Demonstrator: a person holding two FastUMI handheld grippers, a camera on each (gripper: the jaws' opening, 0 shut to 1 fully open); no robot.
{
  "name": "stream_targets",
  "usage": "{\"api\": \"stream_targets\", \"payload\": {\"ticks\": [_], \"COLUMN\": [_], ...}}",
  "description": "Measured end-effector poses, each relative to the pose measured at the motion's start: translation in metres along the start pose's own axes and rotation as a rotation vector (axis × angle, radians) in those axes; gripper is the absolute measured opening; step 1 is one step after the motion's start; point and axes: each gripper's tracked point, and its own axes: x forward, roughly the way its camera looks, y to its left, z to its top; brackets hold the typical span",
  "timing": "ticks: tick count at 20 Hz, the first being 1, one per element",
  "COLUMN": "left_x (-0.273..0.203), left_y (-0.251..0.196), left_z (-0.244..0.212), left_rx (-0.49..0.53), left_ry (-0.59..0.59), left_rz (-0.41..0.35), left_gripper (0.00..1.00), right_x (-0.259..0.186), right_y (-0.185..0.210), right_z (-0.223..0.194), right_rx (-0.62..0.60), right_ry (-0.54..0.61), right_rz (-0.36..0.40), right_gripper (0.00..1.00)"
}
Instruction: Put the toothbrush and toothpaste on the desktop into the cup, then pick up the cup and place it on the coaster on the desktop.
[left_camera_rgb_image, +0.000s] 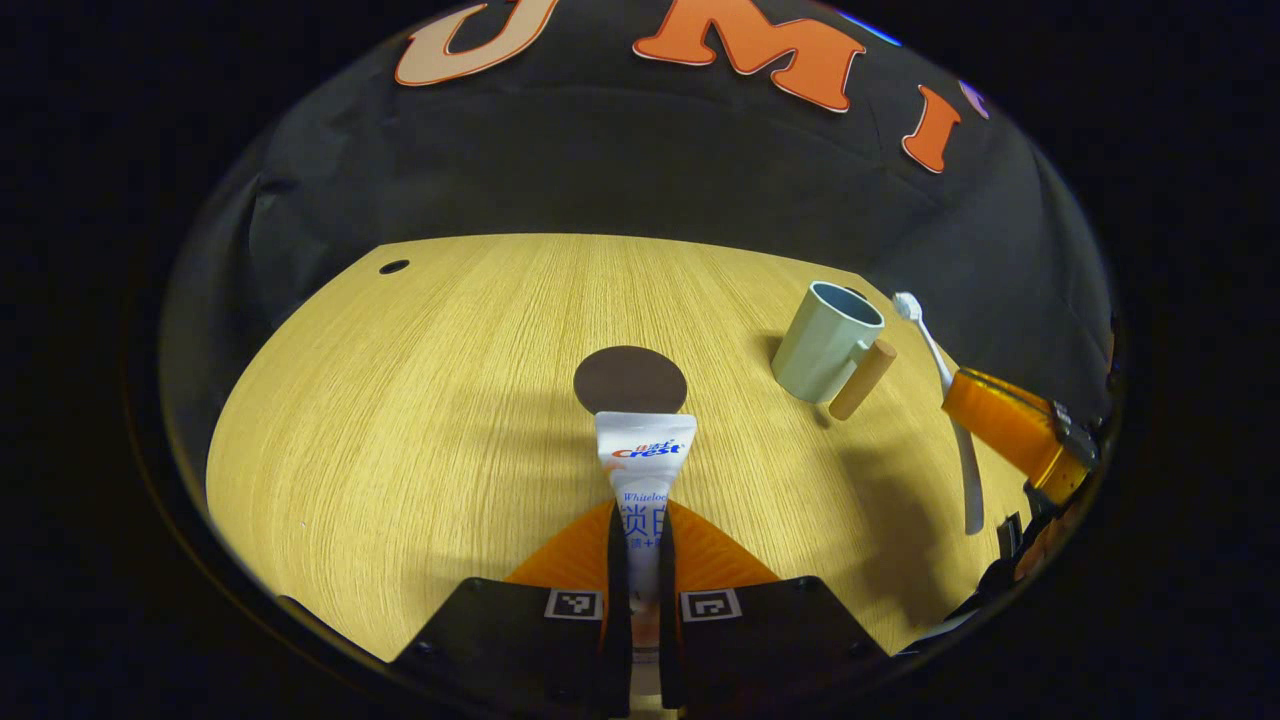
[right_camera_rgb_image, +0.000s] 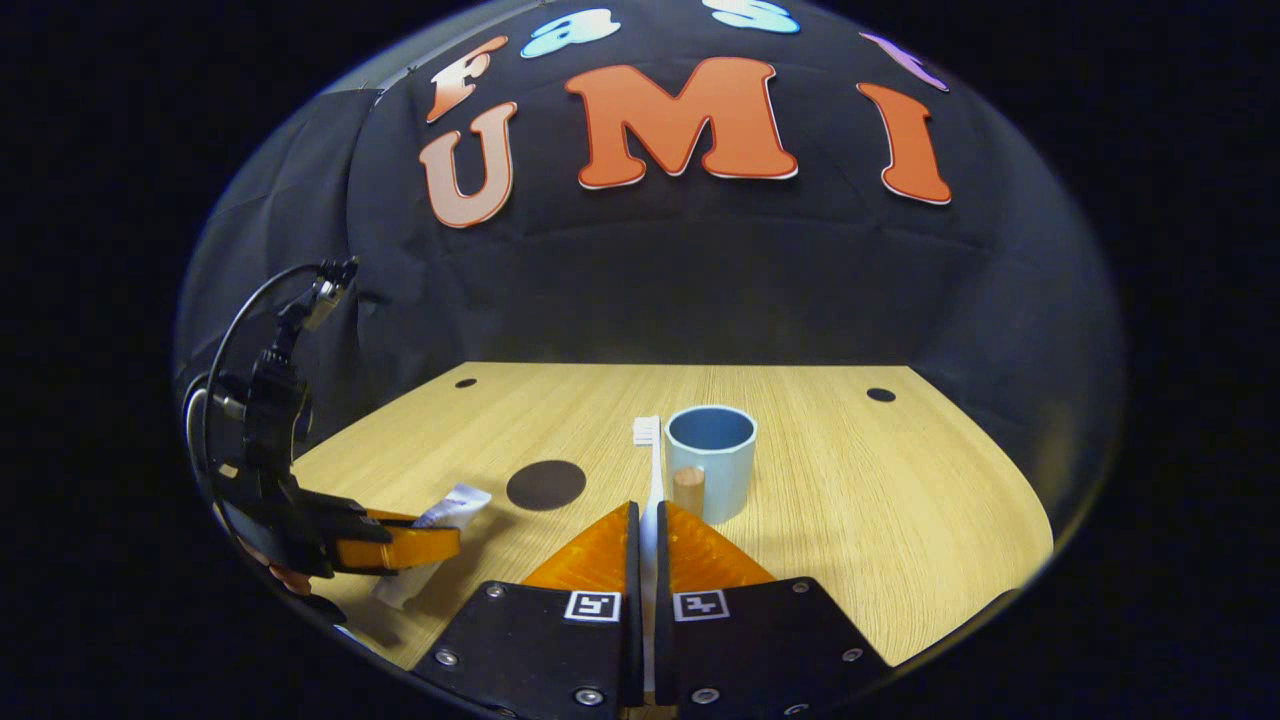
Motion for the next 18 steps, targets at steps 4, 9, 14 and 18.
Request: {"api": "stream_targets", "payload": {"ticks": [4, 9, 14, 18], "left_x": [-0.001, -0.002, -0.004, -0.003], "left_y": [0.000, 0.002, 0.003, 0.003], "left_z": [0.004, 0.010, 0.016, 0.023], "left_rx": [0.014, 0.021, 0.028, 0.026], "left_ry": [-0.021, -0.043, -0.069, -0.082], "left_rz": [0.008, 0.016, 0.013, 0.005], "left_gripper": [0.14, 0.15, 0.14, 0.15], "right_x": [0.015, 0.030, 0.039, 0.051], "right_y": [-0.011, -0.022, -0.032, -0.029], "right_z": [0.027, 0.051, 0.083, 0.109], "right_rx": [0.025, 0.097, 0.109, 0.078], "right_ry": [-0.089, -0.174, -0.290, -0.414], "right_rz": [-0.008, 0.008, 0.024, 0.057], "right_gripper": [0.05, 0.05, 0.05, 0.05]}}
